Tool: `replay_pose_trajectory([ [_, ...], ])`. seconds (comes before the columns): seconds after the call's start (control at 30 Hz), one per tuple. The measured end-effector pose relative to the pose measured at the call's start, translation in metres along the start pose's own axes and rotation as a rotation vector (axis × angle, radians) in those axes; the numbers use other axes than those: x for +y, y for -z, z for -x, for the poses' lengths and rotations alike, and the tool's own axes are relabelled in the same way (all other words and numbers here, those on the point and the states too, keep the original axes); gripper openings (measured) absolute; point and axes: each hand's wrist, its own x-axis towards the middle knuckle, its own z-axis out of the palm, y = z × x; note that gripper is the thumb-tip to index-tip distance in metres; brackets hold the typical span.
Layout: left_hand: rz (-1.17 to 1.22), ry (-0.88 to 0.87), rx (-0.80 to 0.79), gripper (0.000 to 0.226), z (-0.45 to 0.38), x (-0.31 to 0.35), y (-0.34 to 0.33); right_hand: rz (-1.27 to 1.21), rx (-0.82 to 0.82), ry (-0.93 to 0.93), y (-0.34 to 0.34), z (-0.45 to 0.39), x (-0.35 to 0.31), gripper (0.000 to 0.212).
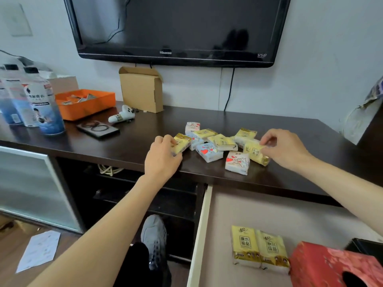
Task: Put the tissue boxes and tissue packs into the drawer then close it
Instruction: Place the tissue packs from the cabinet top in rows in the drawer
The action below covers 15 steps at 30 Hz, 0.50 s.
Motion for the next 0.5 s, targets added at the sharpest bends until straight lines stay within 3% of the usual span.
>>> replay_pose_trajectory([
  [0.13,0.162,-0.005,0.046,0.045,0.009,0.007,0.019,-0.166,0.150,-0.121,0.014,0.016,0.020,0.023],
  [0.23,0.337,-0.101,-0.016,0.046,0.028,0.025,0.032,-0.221,0.156,-0.196,0.025,0.034,0.043,0.026],
  [0.43,0.345,-0.370,-0.153,0.041,0.062,0.126,0.015,0.071,0.124,-0.269,0.048,0.070,0.077,0.010],
  [0.5,0.302,-0.454,-0.244,0.042,0.066,0.156,0.001,0.126,0.062,-0.269,0.055,0.081,0.083,0.014],
])
